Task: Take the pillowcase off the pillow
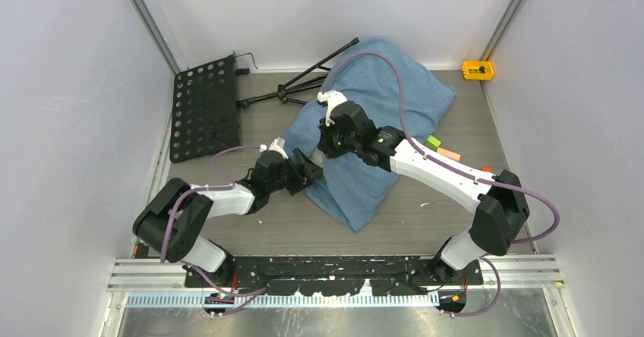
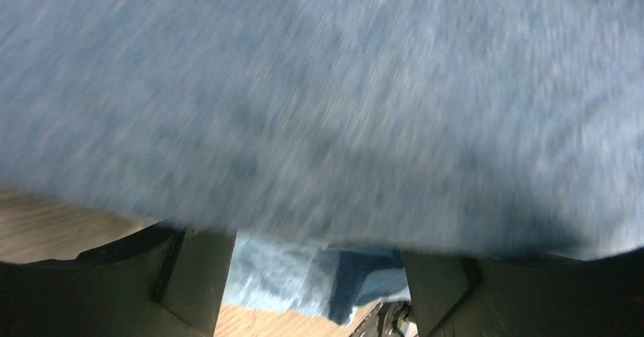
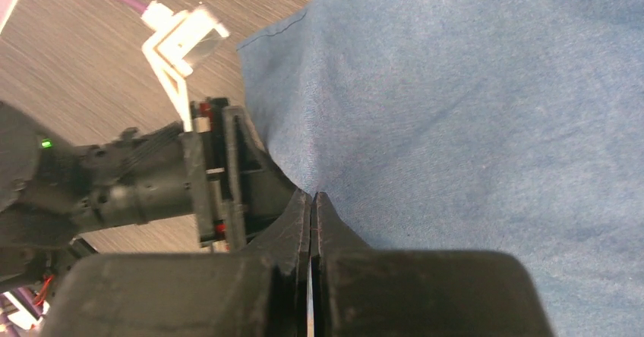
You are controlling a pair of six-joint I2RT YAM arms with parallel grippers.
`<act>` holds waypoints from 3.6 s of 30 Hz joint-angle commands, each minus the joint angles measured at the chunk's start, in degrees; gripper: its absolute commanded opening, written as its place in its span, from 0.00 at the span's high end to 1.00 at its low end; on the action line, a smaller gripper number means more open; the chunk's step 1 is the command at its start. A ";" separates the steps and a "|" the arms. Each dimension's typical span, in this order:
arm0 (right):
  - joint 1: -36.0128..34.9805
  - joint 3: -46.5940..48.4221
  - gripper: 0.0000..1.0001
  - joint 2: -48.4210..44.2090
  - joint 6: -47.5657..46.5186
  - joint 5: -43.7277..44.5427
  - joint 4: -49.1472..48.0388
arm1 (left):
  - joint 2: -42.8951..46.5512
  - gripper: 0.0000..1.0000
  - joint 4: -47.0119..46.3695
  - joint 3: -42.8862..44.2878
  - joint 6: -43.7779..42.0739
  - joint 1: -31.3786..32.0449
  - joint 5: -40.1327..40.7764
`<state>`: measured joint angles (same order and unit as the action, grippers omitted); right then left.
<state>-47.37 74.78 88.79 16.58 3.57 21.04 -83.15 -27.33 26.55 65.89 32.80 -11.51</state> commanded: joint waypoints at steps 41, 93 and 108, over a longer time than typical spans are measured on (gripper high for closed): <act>2.71 -5.23 1.00 -8.64 -0.78 -1.26 -1.53 | -10.20 0.20 1.64 15.92 -1.51 1.83 3.59; 3.21 -14.56 0.20 -22.65 -3.54 -15.78 4.64 | 21.48 1.00 51.89 34.72 -15.67 -7.75 -14.67; 1.41 -11.05 0.39 -17.84 -8.87 -28.15 7.61 | 20.51 1.00 53.25 35.20 -17.72 -8.60 -15.30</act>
<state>-45.21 60.18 69.80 10.28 -21.34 27.92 -63.24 29.67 60.07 48.95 24.64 -23.66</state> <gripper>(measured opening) 0.713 0.088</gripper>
